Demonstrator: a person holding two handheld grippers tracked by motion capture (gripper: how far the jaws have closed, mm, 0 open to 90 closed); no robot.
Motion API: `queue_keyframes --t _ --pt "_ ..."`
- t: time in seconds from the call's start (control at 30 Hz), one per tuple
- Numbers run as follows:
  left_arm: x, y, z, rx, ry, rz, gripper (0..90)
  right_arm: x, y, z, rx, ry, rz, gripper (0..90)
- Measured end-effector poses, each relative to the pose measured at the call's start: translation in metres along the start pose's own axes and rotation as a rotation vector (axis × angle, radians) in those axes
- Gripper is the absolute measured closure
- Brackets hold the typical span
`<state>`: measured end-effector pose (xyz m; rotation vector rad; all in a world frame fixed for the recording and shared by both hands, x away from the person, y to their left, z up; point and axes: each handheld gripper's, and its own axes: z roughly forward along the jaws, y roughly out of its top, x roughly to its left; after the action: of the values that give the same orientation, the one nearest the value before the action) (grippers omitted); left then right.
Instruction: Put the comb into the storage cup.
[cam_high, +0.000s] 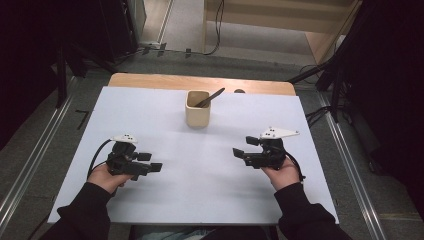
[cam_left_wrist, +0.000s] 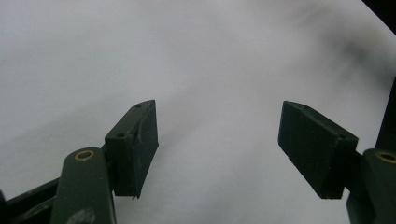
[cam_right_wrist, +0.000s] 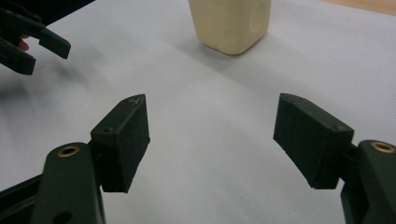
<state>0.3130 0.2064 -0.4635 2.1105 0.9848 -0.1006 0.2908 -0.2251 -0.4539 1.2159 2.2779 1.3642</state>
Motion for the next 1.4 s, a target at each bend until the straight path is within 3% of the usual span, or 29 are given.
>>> queue_keyframes --t 0.87,1.4 --pt "-0.004 -0.006 -0.006 -0.005 0.003 0.022 29.5 -0.014 -0.034 -0.036 0.020 -0.034 0.051 24.6" --pt "-0.007 -0.010 -0.008 -0.004 0.000 0.038 29.5 -0.016 -0.043 -0.036 0.065 -0.024 0.040 23.6"
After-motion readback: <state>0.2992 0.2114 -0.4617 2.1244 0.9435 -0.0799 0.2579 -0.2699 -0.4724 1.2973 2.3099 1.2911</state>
